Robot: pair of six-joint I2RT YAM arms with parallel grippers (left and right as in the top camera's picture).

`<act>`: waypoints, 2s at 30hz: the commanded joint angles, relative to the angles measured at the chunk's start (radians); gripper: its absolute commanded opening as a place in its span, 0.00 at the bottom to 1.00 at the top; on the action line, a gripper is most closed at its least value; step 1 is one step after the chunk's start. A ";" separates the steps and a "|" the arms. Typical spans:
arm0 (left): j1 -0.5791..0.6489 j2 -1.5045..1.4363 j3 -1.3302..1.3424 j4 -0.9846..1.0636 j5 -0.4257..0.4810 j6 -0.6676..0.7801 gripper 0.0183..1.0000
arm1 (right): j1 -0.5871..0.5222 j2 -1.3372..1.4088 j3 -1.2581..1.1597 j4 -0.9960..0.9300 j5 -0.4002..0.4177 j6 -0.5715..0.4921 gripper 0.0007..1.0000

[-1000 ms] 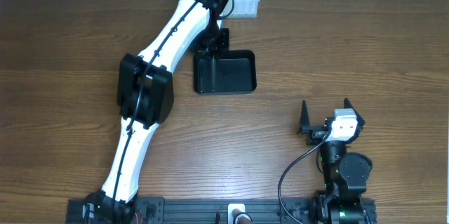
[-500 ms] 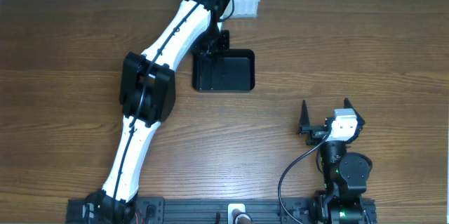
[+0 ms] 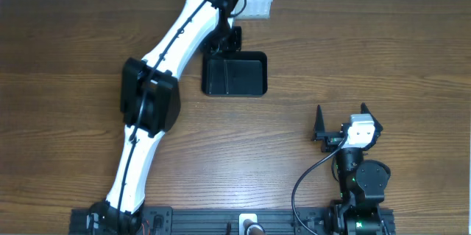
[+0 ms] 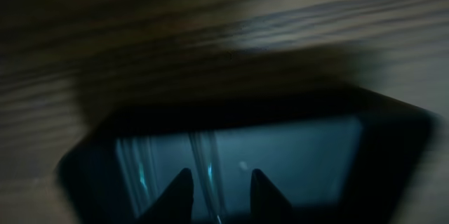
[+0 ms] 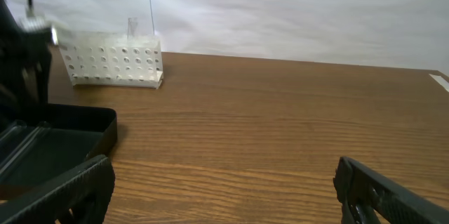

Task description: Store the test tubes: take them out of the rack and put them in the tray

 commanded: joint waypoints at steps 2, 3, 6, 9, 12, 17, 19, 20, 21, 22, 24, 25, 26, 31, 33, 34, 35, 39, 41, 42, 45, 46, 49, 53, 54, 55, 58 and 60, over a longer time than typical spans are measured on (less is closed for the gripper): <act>-0.016 -0.189 0.001 0.017 -0.106 -0.010 0.37 | -0.006 -0.010 -0.005 -0.004 0.010 0.006 0.99; -0.017 -0.206 0.001 0.025 -0.134 -0.010 0.40 | -0.006 -0.010 -0.005 -0.004 0.010 0.006 0.99; -0.017 -0.266 0.001 0.059 -0.204 -0.010 0.47 | -0.006 -0.010 -0.005 -0.004 0.010 0.006 0.99; -0.012 -0.325 0.001 0.085 -0.237 -0.010 0.56 | -0.006 -0.010 -0.005 -0.004 0.010 0.006 0.99; 0.002 -0.396 0.001 0.094 -0.238 -0.010 0.66 | -0.006 -0.010 -0.005 -0.004 0.010 0.006 0.99; 0.039 -0.510 0.000 0.058 -0.249 -0.010 0.75 | -0.006 -0.010 -0.005 -0.004 0.010 0.006 0.99; 0.052 -0.550 -0.009 0.052 -0.253 -0.010 0.83 | -0.006 -0.010 -0.005 -0.004 0.010 0.006 0.99; 0.058 -0.572 -0.021 0.052 -0.256 -0.010 0.92 | -0.006 -0.010 -0.005 -0.004 0.010 0.006 0.99; 0.063 -0.595 -0.037 0.053 -0.258 -0.010 0.99 | -0.006 -0.010 -0.005 -0.004 0.010 0.006 0.99; 0.065 -0.624 -0.062 0.059 -0.263 -0.010 1.00 | -0.006 -0.010 -0.005 -0.004 0.010 0.006 0.99; 0.065 -0.683 -0.126 0.082 -0.279 -0.010 1.00 | -0.006 -0.010 -0.005 -0.004 0.010 0.006 0.99; 0.065 -0.713 -0.164 0.103 -0.288 -0.010 1.00 | -0.006 -0.010 -0.005 -0.004 0.010 0.006 0.99; 0.063 -0.744 -0.207 0.125 -0.297 -0.010 1.00 | -0.006 -0.010 -0.005 -0.004 0.010 0.006 0.99; 0.063 -0.940 -0.501 0.245 -0.336 -0.010 1.00 | -0.006 -0.010 -0.005 -0.004 0.010 0.006 0.99; 0.064 -1.010 -0.606 0.246 -0.337 -0.010 1.00 | -0.006 -0.010 -0.005 -0.004 0.010 0.006 0.99; 0.064 -1.048 -0.664 0.251 -0.336 -0.011 1.00 | -0.006 -0.010 -0.005 -0.004 0.010 0.006 0.99; 0.064 -1.074 -0.702 0.261 -0.337 -0.011 1.00 | -0.006 -0.010 -0.005 -0.004 0.010 0.006 0.99; 0.078 -1.199 -0.891 0.380 -0.340 -0.006 1.00 | -0.006 -0.010 -0.005 -0.004 0.010 0.006 0.99; 0.092 -1.263 -0.985 0.462 -0.340 -0.006 1.00 | -0.006 -0.010 -0.005 -0.004 0.010 0.006 0.99; 0.100 -1.295 -1.030 0.505 -0.335 -0.006 1.00 | -0.006 -0.010 -0.005 -0.004 0.010 0.006 0.99; 0.143 -1.403 -1.181 0.657 -0.300 -0.006 1.00 | -0.006 -0.010 -0.005 -0.004 0.010 0.006 0.99; 0.164 -1.444 -1.235 0.710 -0.283 -0.006 1.00 | -0.006 -0.010 -0.005 -0.004 0.010 0.006 0.99; 0.224 -1.554 -1.381 0.850 -0.245 -0.006 1.00 | -0.006 -0.010 -0.005 -0.004 0.010 0.006 0.99; 0.285 -1.702 -1.558 1.022 -0.239 -0.006 1.00 | -0.006 -0.010 -0.005 -0.004 0.010 0.006 0.99; 0.301 -1.747 -1.611 1.072 -0.239 -0.006 1.00 | -0.006 -0.010 -0.005 -0.004 0.010 0.006 0.99; 0.312 -1.773 -1.643 1.103 -0.239 -0.006 1.00 | -0.006 -0.010 -0.005 -0.004 0.010 0.006 0.99; 0.352 -1.865 -1.764 1.220 -0.239 -0.006 1.00 | -0.006 -0.010 -0.005 -0.004 0.010 0.006 0.99; 0.382 -1.926 -1.846 1.305 -0.235 -0.006 1.00 | -0.006 -0.010 -0.005 -0.004 0.010 0.006 0.99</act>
